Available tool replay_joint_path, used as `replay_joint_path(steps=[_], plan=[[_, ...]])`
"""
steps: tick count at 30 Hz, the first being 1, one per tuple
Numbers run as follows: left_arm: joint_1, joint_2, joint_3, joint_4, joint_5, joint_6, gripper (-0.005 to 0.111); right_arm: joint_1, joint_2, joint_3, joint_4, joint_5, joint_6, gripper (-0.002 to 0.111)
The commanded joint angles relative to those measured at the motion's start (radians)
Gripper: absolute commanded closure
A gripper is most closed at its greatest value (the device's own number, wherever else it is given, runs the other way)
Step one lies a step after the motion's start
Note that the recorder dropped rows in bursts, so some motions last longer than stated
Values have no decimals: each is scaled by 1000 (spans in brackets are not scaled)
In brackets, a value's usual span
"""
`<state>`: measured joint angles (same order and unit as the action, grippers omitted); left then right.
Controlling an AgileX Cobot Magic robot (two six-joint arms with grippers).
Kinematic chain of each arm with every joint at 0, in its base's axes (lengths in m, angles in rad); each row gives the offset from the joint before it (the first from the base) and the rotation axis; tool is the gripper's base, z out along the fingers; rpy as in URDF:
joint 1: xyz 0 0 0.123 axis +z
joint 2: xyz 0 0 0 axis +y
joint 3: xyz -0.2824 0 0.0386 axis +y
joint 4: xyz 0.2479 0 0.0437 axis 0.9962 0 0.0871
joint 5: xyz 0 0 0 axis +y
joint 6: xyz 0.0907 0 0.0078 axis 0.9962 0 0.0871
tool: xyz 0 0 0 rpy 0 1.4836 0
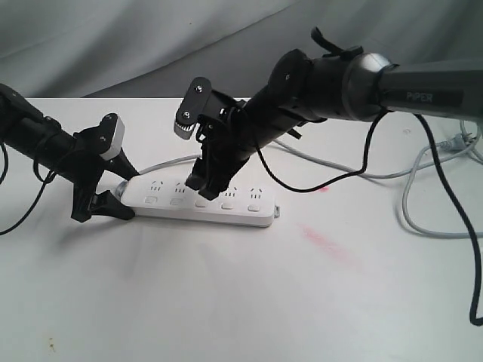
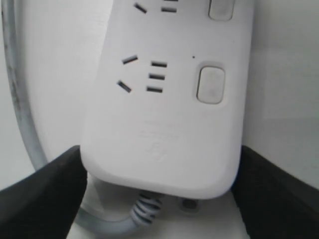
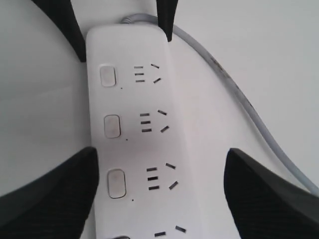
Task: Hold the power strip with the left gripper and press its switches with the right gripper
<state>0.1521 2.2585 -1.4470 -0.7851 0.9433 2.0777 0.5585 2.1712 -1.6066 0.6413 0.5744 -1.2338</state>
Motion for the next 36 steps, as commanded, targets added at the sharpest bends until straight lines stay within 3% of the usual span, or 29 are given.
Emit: replay_joint_path(steps=[1,36], plan=[[-2,4,1,43,-4,-4,41,-2,34,6,30,-35,-25,43],[-2,4,1,43,-4,-2,41,-4,101,49,20,-75,-51,43]])
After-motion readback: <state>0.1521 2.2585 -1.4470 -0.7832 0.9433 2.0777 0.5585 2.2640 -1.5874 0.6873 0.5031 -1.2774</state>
